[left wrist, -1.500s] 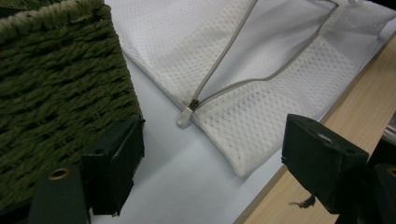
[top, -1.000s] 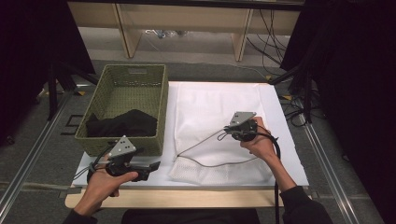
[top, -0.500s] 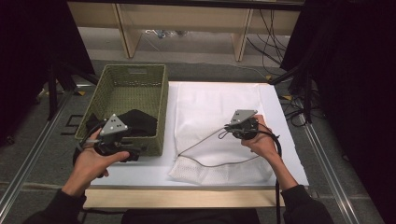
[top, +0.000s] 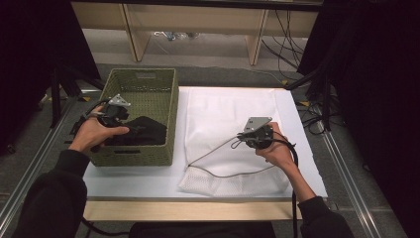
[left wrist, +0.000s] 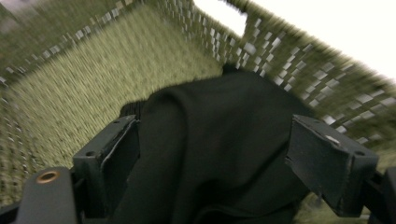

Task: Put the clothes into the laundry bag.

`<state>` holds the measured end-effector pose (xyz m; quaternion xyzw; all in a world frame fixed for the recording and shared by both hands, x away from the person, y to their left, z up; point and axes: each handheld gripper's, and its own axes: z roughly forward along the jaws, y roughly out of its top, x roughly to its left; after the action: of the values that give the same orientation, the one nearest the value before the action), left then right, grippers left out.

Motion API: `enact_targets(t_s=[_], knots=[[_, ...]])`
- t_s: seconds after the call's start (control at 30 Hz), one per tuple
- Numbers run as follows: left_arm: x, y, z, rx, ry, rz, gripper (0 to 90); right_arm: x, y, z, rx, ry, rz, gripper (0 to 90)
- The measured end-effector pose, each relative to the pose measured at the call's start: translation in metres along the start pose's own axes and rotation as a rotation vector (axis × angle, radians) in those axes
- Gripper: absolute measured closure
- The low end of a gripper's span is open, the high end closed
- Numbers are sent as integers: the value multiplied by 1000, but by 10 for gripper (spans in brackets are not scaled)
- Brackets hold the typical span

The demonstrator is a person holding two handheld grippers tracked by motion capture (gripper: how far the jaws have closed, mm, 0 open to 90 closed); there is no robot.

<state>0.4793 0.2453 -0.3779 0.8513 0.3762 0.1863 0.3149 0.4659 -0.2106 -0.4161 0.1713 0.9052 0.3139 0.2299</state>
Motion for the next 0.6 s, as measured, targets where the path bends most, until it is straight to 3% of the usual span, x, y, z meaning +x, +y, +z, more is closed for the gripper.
enact_targets(t_s=[0.13, 0.2, 0.23, 0.33, 0.4, 0.43, 0.5, 0.53, 0.6], knots=[[11, 0, 16, 72, 14, 59, 183, 1, -1, 2, -9, 3, 9, 887], [13, 2, 23, 80, 11, 60, 184, 0, -1, 2, -7, 10, -10, 887], [14, 3, 25, 109, 3, 63, 183, 1, -1, 2, 1, 17, 0, 887], [16, 2, 37, 93, -3, 86, 170, 1, -1, 4, 4, 14, -10, 887], [17, 2, 39, 98, -25, 76, 179, 1, -1, 4, 3, 13, -7, 887], [19, 3, 41, 152, -47, 66, 179, 1, -1, 4, 1, 15, -10, 887], [21, 0, 47, 144, -65, 48, 158, 0, -2, 3, 2, 18, -14, 888], [24, -3, 52, 191, -111, 45, 151, 1, -2, 4, 1, 17, -9, 887], [26, -6, 58, 200, -149, 44, 151, 2, -2, 4, 1, 13, -2, 887]])
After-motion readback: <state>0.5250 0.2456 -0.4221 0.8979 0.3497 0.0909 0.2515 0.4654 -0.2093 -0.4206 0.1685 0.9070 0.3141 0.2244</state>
